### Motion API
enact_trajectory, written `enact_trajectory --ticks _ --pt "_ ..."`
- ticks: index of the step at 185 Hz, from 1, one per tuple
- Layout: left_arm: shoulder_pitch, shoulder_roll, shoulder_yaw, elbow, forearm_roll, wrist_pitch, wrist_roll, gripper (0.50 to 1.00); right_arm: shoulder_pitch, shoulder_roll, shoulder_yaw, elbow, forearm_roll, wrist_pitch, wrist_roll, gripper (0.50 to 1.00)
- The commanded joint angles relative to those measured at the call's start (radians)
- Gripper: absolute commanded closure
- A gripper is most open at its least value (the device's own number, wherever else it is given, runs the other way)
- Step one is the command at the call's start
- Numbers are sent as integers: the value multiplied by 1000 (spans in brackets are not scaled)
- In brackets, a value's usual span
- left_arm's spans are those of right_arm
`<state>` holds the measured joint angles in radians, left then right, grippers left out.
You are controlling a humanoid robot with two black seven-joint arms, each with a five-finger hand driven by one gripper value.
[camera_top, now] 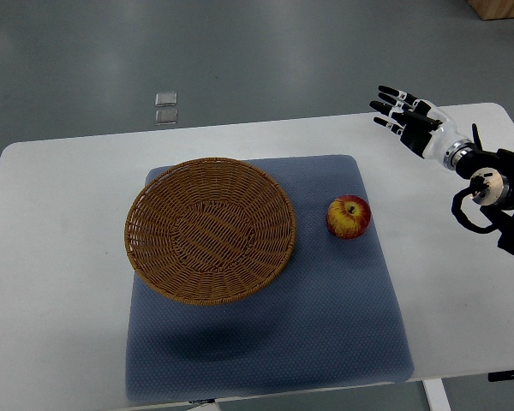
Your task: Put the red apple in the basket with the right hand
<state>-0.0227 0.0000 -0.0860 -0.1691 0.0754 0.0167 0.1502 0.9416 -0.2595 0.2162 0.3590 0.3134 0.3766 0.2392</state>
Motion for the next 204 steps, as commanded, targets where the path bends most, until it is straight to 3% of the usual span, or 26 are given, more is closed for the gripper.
enact_trajectory --ticks 1,125,152,153,163,204 --pt "0 0 -1 0 0 5 0 500 0 0 0 -2 3 2 2 570" --pt "6 0 -3 -1 1 5 -1 500 -3 6 -3 -52 -5 5 0 570" --pt "6 0 -3 -1 1 5 -1 500 -15 5 -1 -52 -2 39 8 570" --pt "6 0 -3 -3 1 5 -1 500 -21 0 0 -55 -4 82 26 570" --pt "6 0 -3 -1 1 5 -1 500 -21 -1 0 -55 -5 111 32 570" --pt "6 0 -3 -1 1 5 -1 500 -24 -14 0 -57 3 87 34 572"
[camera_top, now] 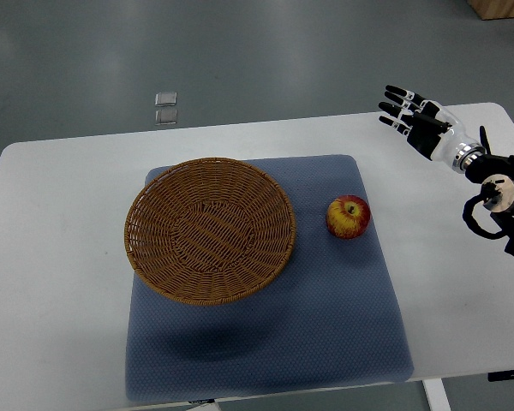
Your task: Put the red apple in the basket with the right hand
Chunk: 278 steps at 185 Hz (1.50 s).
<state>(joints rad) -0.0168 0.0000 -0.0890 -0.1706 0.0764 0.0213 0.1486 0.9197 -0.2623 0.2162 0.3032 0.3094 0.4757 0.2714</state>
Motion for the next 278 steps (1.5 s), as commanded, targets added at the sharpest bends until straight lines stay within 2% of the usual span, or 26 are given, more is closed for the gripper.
enact_trajectory --ticks 1,43,67,82,91,92,95,103,111,112,116,126,136,137,148,158,159,171,181,182,205,206,257,258,268,278 --pt "0 0 0 0 0 0 0 500 -2 -11 0 -1 7 -12 2 572" --pt "0 0 0 0 0 0 0 500 2 -20 -5 -1 -1 -11 5 570" --pt "0 0 0 0 0 0 0 500 11 -52 -8 4 -89 41 17 572" --pt "0 0 0 0 0 0 0 500 13 -92 -3 22 -236 81 66 572" --pt "0 0 0 0 0 0 0 500 13 -92 -3 22 -236 81 66 572" --pt "0 0 0 0 0 0 0 500 21 -106 -3 43 -345 86 106 574" --pt "0 0 0 0 0 0 0 500 24 -109 -3 56 -392 86 121 574" --pt "0 0 0 0 0 0 0 500 25 -123 -3 80 -470 84 150 574" --pt "0 0 0 0 0 0 0 500 25 -123 -3 80 -471 84 150 574" --pt "0 0 0 0 0 0 0 500 25 -145 -1 120 -549 81 178 576" --pt "0 0 0 0 0 0 0 500 25 -156 -1 140 -579 81 187 576" --pt "0 0 0 0 0 0 0 500 25 -184 -1 197 -633 81 201 574" --pt "0 0 0 0 0 0 0 500 25 -184 -1 197 -633 81 201 574" --pt "0 0 0 0 0 0 0 500 25 -217 -1 264 -679 81 206 574" --pt "0 0 0 0 0 0 0 500 24 -251 -1 342 -737 77 207 574" --pt "0 0 0 0 0 0 0 500 24 -252 -1 343 -737 77 207 574" --pt "0 0 0 0 0 0 0 500 18 -274 -1 393 -791 72 207 574" --pt "0 0 0 0 0 0 0 500 13 -298 0 450 -857 60 207 574" --pt "0 0 0 0 0 0 0 500 13 -298 0 450 -857 60 207 574" --pt "0 0 0 0 0 0 0 500 7 -310 2 489 -904 44 207 576" --pt "0 0 0 0 0 0 0 500 -8 -325 3 533 -954 20 207 579" --pt "0 0 0 0 0 0 0 500 -19 -327 3 551 -978 -1 207 579" --pt "0 0 0 0 0 0 0 500 -70 -281 3 560 -1038 -80 204 579" --pt "0 0 0 0 0 0 0 500 -77 -264 3 560 -1050 -107 201 579" --pt "0 0 0 0 0 0 0 500 -87 -250 3 560 -1067 -134 198 579" --pt "0 0 0 0 0 0 0 500 -87 -250 3 560 -1067 -134 198 579"
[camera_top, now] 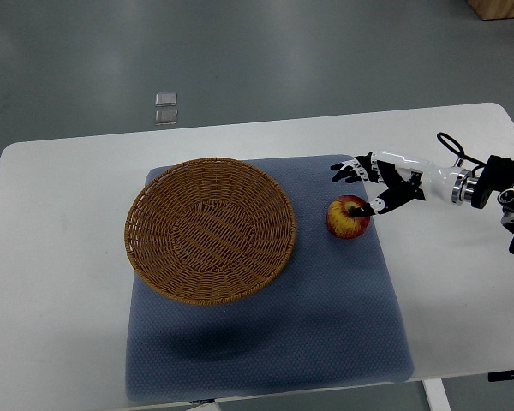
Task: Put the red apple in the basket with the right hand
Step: 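Reach the right hand down toward the red apple, then close the right hand fingers around the red apple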
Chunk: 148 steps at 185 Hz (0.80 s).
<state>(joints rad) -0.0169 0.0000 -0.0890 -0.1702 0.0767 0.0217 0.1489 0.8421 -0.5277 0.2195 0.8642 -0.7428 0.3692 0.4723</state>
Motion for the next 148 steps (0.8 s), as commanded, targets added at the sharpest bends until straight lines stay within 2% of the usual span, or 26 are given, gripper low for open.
enact_trajectory --ticks 1,148 --pt "0 0 0 0 0 0 0 500 -17 31 0 -1 -33 -50 -6 579" --pt "0 0 0 0 0 0 0 500 -51 51 0 -30 -93 -110 2 581"
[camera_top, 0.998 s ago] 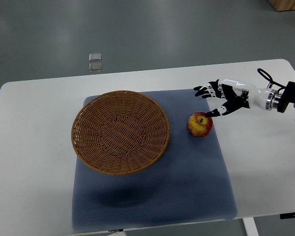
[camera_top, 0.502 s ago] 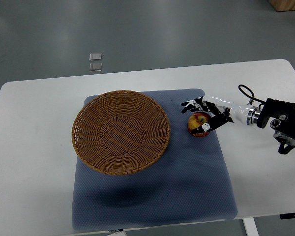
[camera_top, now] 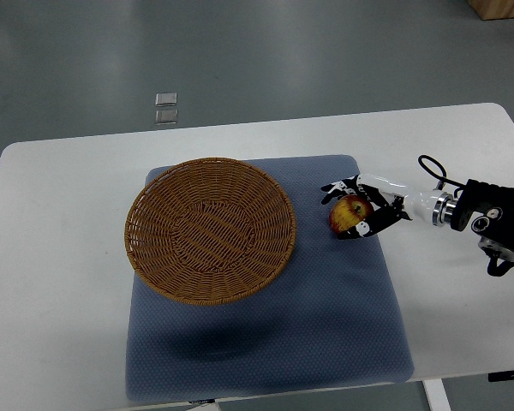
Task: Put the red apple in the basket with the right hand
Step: 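Close the right hand fingers around the red apple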
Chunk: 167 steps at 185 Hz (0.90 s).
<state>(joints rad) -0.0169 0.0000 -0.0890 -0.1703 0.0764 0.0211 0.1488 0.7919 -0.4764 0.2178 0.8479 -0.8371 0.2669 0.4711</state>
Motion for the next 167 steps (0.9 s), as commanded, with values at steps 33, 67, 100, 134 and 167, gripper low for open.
enact_trajectory --ticks 33,67,100,134,167 --pt "0 0 0 0 0 0 0 500 0 -10 2 -13 1 -8 4 583" --pt "0 0 0 0 0 0 0 500 -2 -7 0 -15 1 -9 6 585" --pt "0 0 0 0 0 0 0 500 -10 -1 0 -15 0 -9 6 599" --pt "0 0 0 0 0 0 0 500 -11 -1 -1 -17 -2 -9 6 638" --pt "0 0 0 0 0 0 0 500 -11 -1 -3 -20 -4 -9 7 826"
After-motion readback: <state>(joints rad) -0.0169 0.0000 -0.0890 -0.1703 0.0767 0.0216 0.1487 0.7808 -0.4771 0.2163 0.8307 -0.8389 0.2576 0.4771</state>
